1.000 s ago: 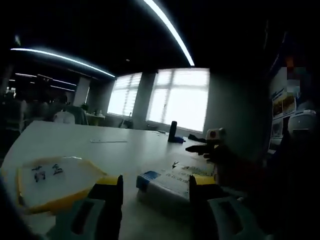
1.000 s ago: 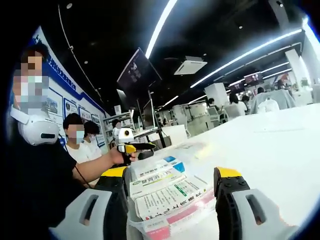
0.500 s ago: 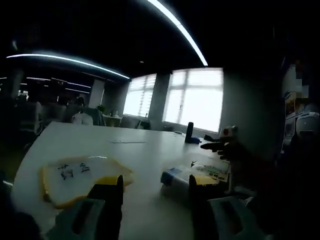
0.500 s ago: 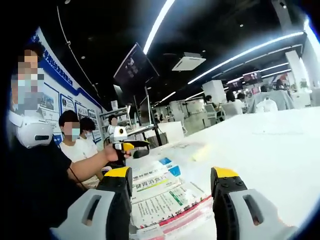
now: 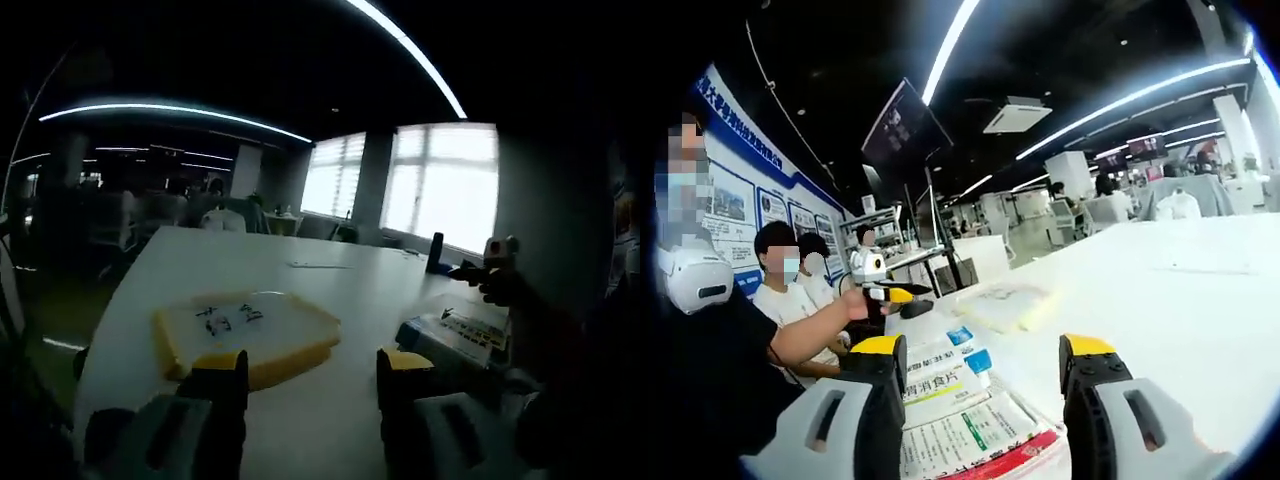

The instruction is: Arrange the small medicine boxes into an aligned row inside the storage area until every box is upright, visible, and separated from the surrounding clutter.

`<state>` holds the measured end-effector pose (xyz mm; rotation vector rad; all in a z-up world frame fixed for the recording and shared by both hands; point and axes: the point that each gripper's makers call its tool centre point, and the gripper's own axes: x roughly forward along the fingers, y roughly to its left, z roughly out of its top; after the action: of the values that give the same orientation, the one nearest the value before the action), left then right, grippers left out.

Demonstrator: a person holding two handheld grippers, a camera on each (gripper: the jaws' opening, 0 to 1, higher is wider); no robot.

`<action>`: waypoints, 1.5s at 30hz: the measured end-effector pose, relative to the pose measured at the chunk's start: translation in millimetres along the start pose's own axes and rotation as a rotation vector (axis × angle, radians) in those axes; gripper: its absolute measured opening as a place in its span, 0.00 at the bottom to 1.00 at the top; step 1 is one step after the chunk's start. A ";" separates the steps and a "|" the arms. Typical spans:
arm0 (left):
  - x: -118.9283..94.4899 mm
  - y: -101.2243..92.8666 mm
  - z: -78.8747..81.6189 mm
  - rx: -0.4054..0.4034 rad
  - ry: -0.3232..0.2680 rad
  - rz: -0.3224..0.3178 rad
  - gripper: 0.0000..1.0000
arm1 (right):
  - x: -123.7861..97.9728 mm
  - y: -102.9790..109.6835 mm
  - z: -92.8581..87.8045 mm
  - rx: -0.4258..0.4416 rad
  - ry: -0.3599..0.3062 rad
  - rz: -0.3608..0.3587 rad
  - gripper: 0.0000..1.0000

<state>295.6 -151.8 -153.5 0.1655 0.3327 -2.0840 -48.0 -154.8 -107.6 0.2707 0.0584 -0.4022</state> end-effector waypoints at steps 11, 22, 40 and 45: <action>7.0 26.2 -12.5 -0.184 0.051 0.098 0.50 | 13.1 10.2 9.2 -0.001 -0.003 0.021 0.59; 25.1 48.7 -18.7 -0.304 0.073 0.226 0.45 | 7.2 20.0 15.3 -0.006 -0.022 0.030 0.59; 43.2 61.6 -32.1 -0.277 0.144 0.355 0.43 | 3.5 32.3 14.9 -0.011 -0.037 0.061 0.60; 42.2 64.7 -30.7 -0.320 0.127 0.363 0.39 | 1.9 31.4 12.1 -0.005 -0.042 0.060 0.60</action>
<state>329.2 -208.4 -204.2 0.1529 0.6568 -1.6421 -33.9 -131.0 -88.4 0.2585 0.0104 -0.3474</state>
